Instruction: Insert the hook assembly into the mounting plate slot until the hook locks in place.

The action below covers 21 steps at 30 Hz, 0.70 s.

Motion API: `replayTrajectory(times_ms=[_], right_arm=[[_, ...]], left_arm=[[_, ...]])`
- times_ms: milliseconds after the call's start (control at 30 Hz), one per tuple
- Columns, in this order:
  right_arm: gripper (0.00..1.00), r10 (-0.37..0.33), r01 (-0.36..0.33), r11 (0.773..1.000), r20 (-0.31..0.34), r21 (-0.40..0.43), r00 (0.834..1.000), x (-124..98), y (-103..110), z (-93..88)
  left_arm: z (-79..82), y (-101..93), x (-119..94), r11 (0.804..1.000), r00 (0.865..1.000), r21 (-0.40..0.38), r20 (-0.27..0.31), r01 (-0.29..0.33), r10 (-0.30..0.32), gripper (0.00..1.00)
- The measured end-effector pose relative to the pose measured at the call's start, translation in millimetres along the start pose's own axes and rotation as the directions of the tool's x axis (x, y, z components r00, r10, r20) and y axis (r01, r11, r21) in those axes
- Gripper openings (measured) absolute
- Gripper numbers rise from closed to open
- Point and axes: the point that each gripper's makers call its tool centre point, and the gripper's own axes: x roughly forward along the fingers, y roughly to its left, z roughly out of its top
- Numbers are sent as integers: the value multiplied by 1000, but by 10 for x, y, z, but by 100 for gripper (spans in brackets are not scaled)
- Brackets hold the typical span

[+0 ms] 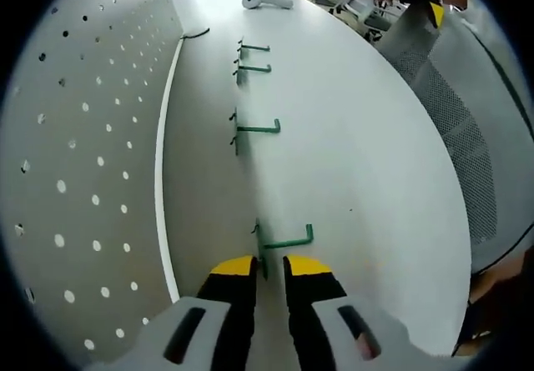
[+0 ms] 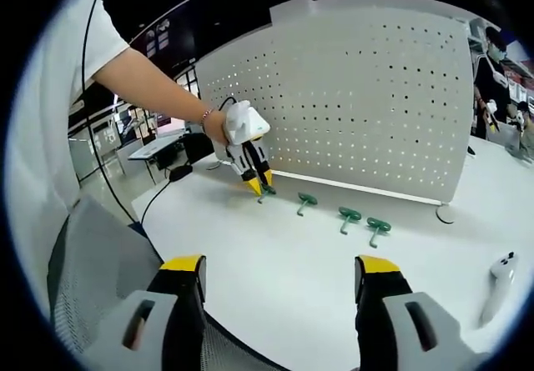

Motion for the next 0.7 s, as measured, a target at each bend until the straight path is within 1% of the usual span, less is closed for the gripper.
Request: replayTrajectory(times_ms=[67,133,233,300,533,600,700], right_arm=[[71,-2,2,1000,1,0,1000,-1,-3,1],[71,-1,1,1000,2,0,1000,-1,-1,3],[70,-1,1,1000,1,-1,1000,-1,3,2],[70,-1,1,1000,1,1,1000,-2,1,2],[70,-2,2,1000,5,12,1000,-3,-10,5],[70,-3,3,1000,0,11,1000,-3,-12,-5],[70,-4,4,1000,2,12,1000,-5,-11,0]], left_arm=[[-3,8,-1,1000,1000,-17,2,-5,5,11],[-22,27,0,1000,1000,-6,-6,-17,17,7],[-22,31,5,1000,1000,-19,-7,-15,15,6],[-20,30,7,1000,1000,-13,-10,-16,16,6],[-26,44,5,999,999,-42,-17,-29,29,3],[-22,37,2,999,999,-29,-17,-32,32,3],[-24,39,-2,999,1000,-43,-13,-28,28,3]])
